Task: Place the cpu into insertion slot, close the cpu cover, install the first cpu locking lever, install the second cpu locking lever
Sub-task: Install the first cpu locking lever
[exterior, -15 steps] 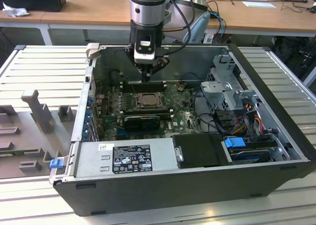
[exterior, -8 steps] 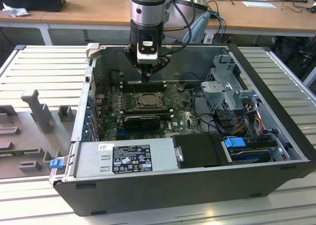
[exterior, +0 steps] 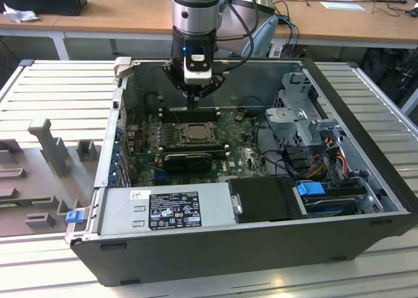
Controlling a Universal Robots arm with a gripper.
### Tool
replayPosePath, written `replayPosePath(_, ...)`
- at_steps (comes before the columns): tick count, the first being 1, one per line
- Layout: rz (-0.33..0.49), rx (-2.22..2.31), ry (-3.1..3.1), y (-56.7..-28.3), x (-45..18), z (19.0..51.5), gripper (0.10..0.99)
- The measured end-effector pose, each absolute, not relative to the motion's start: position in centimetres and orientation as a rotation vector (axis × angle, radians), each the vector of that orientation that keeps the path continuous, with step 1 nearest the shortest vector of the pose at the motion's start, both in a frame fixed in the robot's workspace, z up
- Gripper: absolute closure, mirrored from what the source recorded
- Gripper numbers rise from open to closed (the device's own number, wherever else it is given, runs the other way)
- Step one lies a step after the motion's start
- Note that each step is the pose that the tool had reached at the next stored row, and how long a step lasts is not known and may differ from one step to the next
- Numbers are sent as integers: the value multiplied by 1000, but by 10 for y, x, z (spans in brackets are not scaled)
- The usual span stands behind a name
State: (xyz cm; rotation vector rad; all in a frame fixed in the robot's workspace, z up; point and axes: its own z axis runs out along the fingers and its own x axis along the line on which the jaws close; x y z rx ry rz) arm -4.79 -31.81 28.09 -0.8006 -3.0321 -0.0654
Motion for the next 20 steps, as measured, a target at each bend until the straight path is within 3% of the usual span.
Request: replayPosePath(20, -64, -476, -3095, -318, -48, 281, 980)
